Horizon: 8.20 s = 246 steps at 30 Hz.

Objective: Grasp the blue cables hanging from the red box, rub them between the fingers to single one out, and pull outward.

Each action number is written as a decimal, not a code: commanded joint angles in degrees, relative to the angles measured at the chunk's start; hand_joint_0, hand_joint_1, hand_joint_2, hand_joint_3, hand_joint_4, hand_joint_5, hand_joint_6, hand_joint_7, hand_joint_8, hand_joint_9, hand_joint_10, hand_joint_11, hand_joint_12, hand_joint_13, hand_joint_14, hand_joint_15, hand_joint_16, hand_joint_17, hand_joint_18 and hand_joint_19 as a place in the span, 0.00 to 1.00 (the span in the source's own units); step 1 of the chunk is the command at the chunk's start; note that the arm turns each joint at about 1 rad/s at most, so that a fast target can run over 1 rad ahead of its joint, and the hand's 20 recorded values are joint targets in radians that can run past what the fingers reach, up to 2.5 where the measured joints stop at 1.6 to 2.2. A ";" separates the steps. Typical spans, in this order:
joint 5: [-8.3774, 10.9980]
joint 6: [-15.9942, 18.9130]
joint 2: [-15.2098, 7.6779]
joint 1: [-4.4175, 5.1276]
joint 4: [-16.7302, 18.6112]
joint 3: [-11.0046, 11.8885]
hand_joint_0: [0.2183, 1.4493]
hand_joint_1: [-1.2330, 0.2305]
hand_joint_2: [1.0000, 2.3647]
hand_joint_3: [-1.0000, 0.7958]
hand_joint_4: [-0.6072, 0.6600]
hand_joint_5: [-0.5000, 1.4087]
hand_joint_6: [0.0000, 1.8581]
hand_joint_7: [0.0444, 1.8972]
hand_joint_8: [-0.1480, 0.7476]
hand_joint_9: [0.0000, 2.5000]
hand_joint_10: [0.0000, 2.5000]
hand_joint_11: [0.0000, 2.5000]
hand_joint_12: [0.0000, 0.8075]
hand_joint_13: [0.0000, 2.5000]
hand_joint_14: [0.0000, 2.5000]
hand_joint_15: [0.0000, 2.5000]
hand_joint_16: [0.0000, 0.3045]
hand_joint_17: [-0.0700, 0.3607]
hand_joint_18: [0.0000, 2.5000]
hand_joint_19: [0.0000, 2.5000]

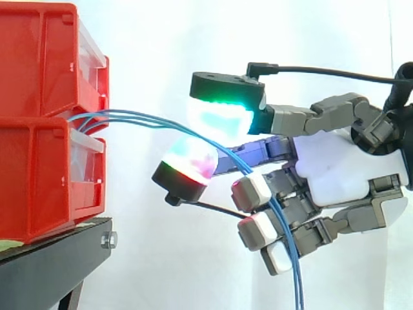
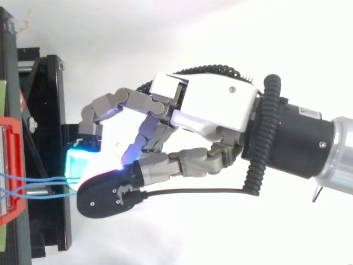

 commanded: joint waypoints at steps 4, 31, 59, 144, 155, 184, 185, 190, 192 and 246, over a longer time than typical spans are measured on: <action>-0.11 -0.44 0.29 -0.04 -0.22 -0.36 0.34 0.31 0.00 0.31 0.46 0.19 0.46 0.49 0.39 0.49 0.01 0.32 0.36 0.44 0.01 0.34 0.14 0.38 0.35 0.30; 0.07 -2.63 0.38 -0.31 1.54 -0.36 0.23 0.46 0.00 0.28 0.50 0.19 0.45 0.45 0.41 0.49 0.01 0.34 0.40 0.44 0.01 0.33 0.15 0.41 0.36 0.30; 0.07 -3.95 2.58 0.04 0.39 -0.36 0.44 0.24 0.00 0.28 0.32 0.17 0.50 0.52 0.39 0.46 0.01 0.34 0.36 0.41 0.01 0.32 0.13 0.37 0.35 0.28; 0.07 -3.69 2.58 0.13 0.31 -0.36 0.25 0.40 0.00 0.31 0.41 0.24 0.35 0.65 0.39 0.53 0.01 0.30 0.36 0.41 0.01 0.34 0.14 0.39 0.31 0.31; 0.07 -3.60 2.58 0.13 0.31 -0.36 0.24 0.41 0.00 0.30 0.44 0.22 0.43 0.56 0.39 0.52 0.01 0.30 0.38 0.41 0.01 0.33 0.14 0.39 0.32 0.31; 0.07 -3.60 2.58 -0.04 0.39 -0.36 0.29 0.33 0.01 0.45 0.48 0.22 0.45 0.59 0.41 0.53 0.01 0.34 0.42 0.42 0.01 0.32 0.16 0.41 0.35 0.29; 0.07 -3.60 2.58 -0.04 0.39 -0.36 0.29 0.32 0.01 0.45 0.48 0.22 0.46 0.59 0.42 0.53 0.01 0.34 0.41 0.42 0.01 0.32 0.15 0.41 0.35 0.29; 0.07 -3.60 2.58 -0.04 0.31 -0.36 0.30 0.30 0.01 0.45 0.50 0.21 0.47 0.57 0.42 0.52 0.01 0.34 0.41 0.41 0.01 0.33 0.15 0.40 0.35 0.29; 0.07 -3.69 2.58 -0.04 0.13 -0.36 0.26 0.35 0.01 0.38 0.50 0.21 0.47 0.55 0.39 0.51 0.01 0.34 0.38 0.40 0.01 0.33 0.14 0.38 0.33 0.31; 0.07 -8.52 2.49 -0.22 0.22 -3.35 0.32 0.26 0.01 0.55 0.43 0.21 0.49 0.63 0.42 0.34 0.01 0.15 0.41 0.34 0.01 0.22 0.14 0.38 0.30 0.23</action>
